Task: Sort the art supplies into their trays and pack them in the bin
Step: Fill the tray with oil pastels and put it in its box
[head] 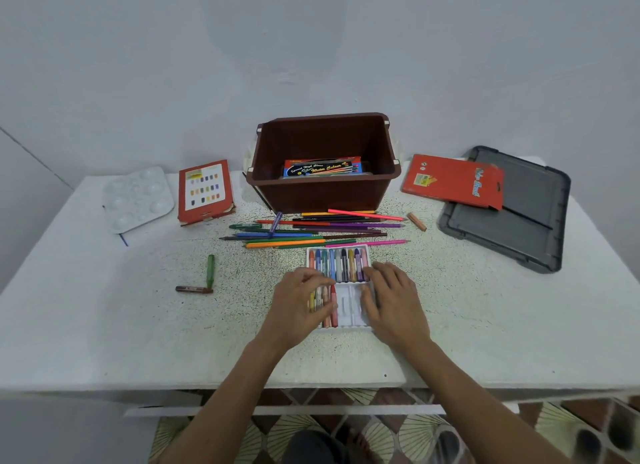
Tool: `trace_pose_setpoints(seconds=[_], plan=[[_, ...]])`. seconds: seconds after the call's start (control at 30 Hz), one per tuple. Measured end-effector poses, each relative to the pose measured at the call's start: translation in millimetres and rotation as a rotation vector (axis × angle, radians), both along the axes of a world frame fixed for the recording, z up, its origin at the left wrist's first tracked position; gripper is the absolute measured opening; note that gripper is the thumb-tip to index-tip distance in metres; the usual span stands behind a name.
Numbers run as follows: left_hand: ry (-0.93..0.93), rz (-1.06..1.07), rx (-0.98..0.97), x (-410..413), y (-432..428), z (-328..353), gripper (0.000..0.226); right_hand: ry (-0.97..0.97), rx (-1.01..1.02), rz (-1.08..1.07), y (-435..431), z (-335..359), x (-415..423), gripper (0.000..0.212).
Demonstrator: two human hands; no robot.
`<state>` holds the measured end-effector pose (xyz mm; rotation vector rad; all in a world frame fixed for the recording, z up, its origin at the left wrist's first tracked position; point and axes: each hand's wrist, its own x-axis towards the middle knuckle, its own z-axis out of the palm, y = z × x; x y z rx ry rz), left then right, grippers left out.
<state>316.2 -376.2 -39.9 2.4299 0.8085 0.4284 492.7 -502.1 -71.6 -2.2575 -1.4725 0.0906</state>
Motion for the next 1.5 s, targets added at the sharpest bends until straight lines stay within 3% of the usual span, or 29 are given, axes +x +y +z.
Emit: trace_pose_setpoints(seconds=[0.1,0.27,0.5,0.63,0.77,0.87,1.03,1.17,1.33,1.5], plan=[[0.028,0.097,-0.041,-3,-2,-5,0.059,-0.006,-0.007,0.002,0,0,0,0.044],[0.254,0.278,-0.137,4,0,0,0.097,-0.011,-0.015,-0.002,0,-1,0,0.043],[0.350,0.274,-0.130,3,7,-7,0.110,-0.007,0.012,-0.007,0,0,-1,0.044],[0.403,0.268,-0.046,-5,15,-16,0.128,-0.019,0.012,-0.007,-1,0,-1,0.044],[0.361,0.218,0.112,-17,13,-25,0.109,-0.018,0.025,-0.003,-1,-1,-1,0.045],[0.312,0.216,0.128,-19,13,-28,0.097,0.015,0.077,0.011,0,2,1,0.041],[0.294,0.233,0.139,-19,16,-31,0.092,0.138,0.171,-0.041,12,23,24,0.029],[0.282,0.242,0.127,-20,16,-30,0.092,0.037,0.157,-0.175,32,38,65,0.027],[0.267,0.244,0.118,-20,16,-30,0.092,-0.053,0.071,-0.337,54,54,104,0.030],[0.246,0.241,0.127,-21,17,-31,0.089,-0.048,-0.195,-0.415,62,49,122,0.031]])
